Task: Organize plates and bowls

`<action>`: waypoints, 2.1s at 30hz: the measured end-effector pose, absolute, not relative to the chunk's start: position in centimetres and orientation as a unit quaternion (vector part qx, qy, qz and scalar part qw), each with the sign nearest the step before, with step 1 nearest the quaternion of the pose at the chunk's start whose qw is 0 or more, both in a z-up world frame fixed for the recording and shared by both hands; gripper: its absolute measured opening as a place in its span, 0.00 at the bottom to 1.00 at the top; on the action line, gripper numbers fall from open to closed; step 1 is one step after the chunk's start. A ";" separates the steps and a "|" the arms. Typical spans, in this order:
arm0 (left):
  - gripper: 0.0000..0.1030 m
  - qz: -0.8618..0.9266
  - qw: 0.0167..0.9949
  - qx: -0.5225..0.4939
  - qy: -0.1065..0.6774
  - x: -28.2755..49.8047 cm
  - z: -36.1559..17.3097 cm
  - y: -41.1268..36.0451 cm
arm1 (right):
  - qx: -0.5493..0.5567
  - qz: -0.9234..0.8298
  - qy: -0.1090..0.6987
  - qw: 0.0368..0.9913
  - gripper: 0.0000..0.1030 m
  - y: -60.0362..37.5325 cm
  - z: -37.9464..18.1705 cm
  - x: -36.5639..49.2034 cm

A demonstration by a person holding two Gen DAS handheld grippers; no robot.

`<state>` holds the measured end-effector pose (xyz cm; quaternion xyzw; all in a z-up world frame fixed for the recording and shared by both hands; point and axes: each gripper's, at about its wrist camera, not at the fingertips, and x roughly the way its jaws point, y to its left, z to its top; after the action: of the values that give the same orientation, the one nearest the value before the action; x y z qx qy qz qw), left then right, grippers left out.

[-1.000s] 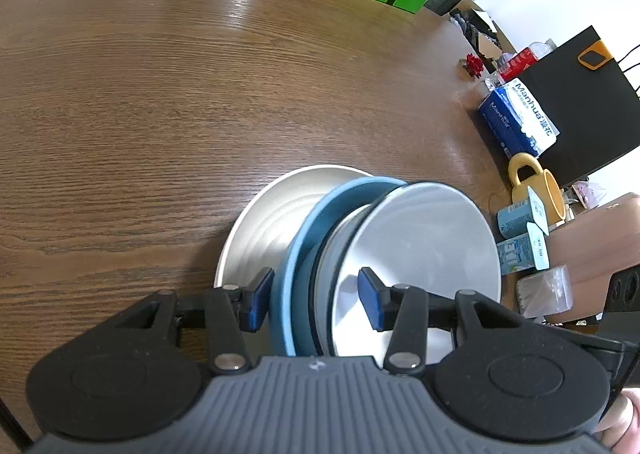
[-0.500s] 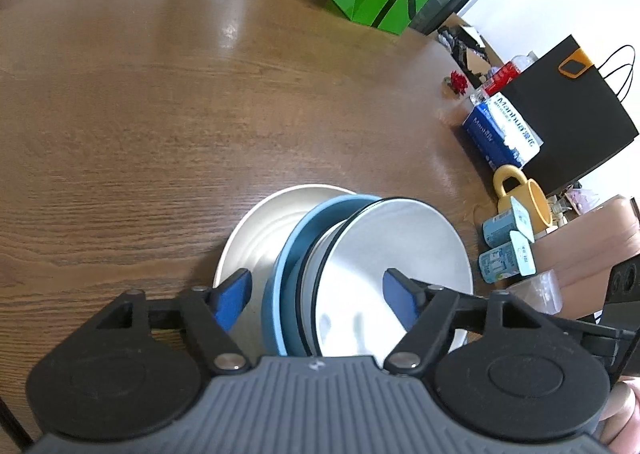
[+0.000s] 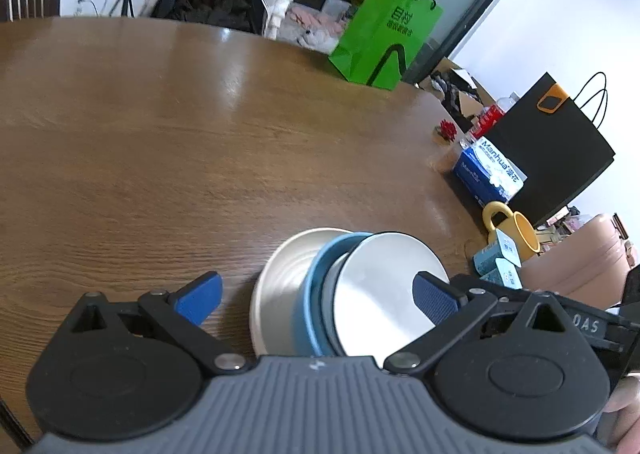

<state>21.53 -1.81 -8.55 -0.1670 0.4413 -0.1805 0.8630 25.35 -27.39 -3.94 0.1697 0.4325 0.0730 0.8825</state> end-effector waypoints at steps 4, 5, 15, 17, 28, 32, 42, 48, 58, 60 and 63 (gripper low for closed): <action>1.00 -0.171 0.878 -0.153 0.420 20.3 -7.5 -0.9 | 0.161 0.050 0.415 0.894 1.00 -26.7 -2.9 24.1; 1.00 -0.169 0.882 -0.149 0.414 19.9 -7.2 -0.6 | 0.151 0.041 0.411 0.898 1.00 -26.4 -2.6 23.8; 1.00 -0.153 0.907 -0.125 0.372 15.8 -5.3 2.7 | 0.099 0.001 0.379 0.920 1.00 -23.0 -0.6 19.5; 1.00 -0.154 0.912 -0.118 0.361 14.9 -5.0 3.1 | 0.091 -0.003 0.376 0.922 1.00 -22.3 -0.2 18.4; 1.00 -0.159 0.921 -0.091 0.343 10.8 -4.4 4.5 | 0.067 -0.013 0.374 0.925 1.00 -19.4 0.3 13.1; 1.00 -0.145 0.927 -0.092 0.332 9.1 -4.2 5.1 | 0.056 -0.001 0.373 0.926 1.00 -18.9 0.5 11.8; 1.00 -0.108 0.941 -0.090 0.307 4.3 -2.8 3.4 | 0.022 0.040 0.369 0.928 1.00 -19.5 0.9 8.9; 1.00 -0.086 0.942 -0.074 0.317 1.5 -2.8 0.7 | 0.001 0.059 0.368 0.928 1.00 -20.8 0.9 6.8; 1.00 -0.039 0.943 -0.064 0.324 -3.7 -2.7 -1.6 | -0.003 0.089 0.365 0.927 1.00 -23.0 1.3 3.1; 1.00 -0.029 0.943 -0.065 0.325 -4.7 -2.7 -1.8 | -0.006 0.097 0.365 0.926 1.00 -23.2 1.3 2.5; 1.00 -0.021 0.943 -0.067 0.325 -6.1 -2.7 -2.3 | -0.008 0.107 0.364 0.925 1.00 -23.7 1.4 1.7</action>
<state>-6.12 -2.27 -2.72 -0.0666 0.3249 -0.0205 0.9432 1.74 -23.66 1.36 -0.0080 0.3645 0.1068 0.9250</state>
